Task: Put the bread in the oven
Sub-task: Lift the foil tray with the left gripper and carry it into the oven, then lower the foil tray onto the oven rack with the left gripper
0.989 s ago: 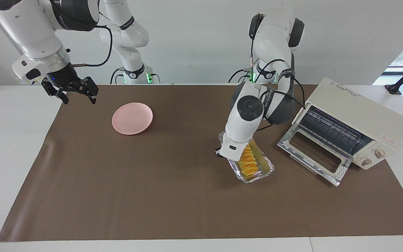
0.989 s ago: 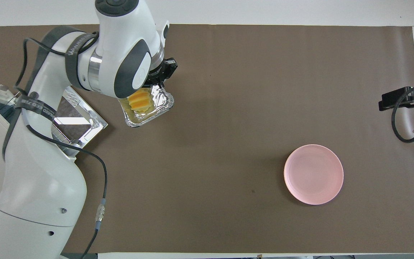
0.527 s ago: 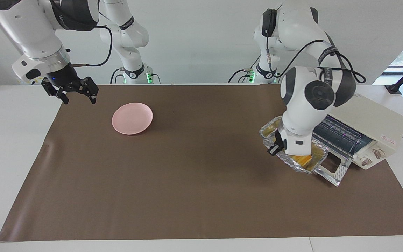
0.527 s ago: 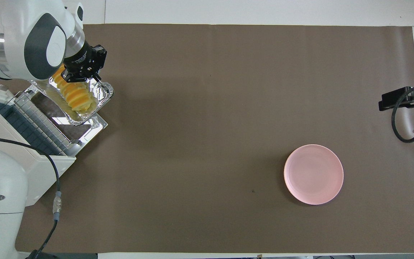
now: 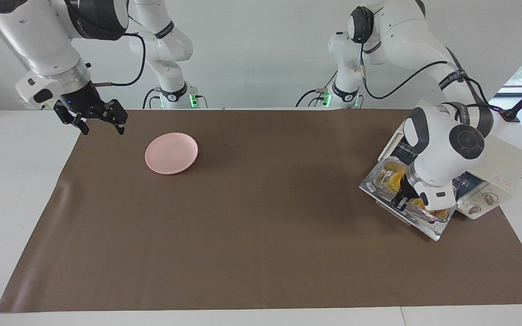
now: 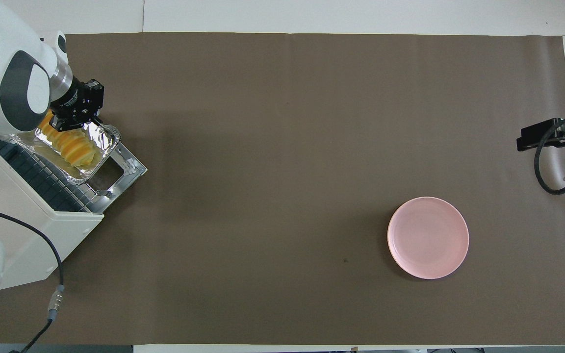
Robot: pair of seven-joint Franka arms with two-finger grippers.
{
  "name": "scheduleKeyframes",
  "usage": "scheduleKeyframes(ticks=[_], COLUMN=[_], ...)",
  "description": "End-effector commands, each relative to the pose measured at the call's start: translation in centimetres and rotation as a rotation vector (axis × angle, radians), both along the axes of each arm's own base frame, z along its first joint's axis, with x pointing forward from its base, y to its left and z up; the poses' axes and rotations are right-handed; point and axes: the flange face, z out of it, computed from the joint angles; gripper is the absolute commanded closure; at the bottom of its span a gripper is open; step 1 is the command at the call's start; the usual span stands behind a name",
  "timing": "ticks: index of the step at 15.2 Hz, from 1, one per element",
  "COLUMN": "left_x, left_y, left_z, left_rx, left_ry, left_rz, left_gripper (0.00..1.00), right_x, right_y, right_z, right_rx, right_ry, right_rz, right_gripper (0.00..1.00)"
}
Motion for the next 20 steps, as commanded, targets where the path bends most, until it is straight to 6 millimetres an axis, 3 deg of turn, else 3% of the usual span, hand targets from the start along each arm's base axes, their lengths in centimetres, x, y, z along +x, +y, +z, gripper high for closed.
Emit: scheduleKeyframes(ticks=[1,3,12,14,20], left_x=[-1.7,-3.1,-4.4,-4.5,-5.2], left_y=[2.5,3.1,5.2,6.9,8.0], left_z=[0.0,-1.2,-1.0,-1.0,-1.2], left_rx=[-0.016,-0.026,0.004,0.002,0.032], left_ry=[0.007,0.041,0.135,0.140,0.173], left_rz=[0.007,0.016,-0.115,-0.114,-0.112], left_gripper=[1.00,1.00,1.00,1.00,1.00], right_x=[-0.5,-0.5,-0.5,-0.5,-0.5], right_y=[-0.2,-0.2,-0.2,-0.2,-0.2], right_z=[0.0,0.1,0.1,0.1,0.1], right_rx=[-0.016,-0.016,-0.016,-0.016,-0.016], right_ry=[0.007,0.006,0.006,0.006,0.006], right_rz=[0.018,0.018,0.018,0.018,0.018], right_gripper=[0.00,0.00,0.00,0.00,0.00])
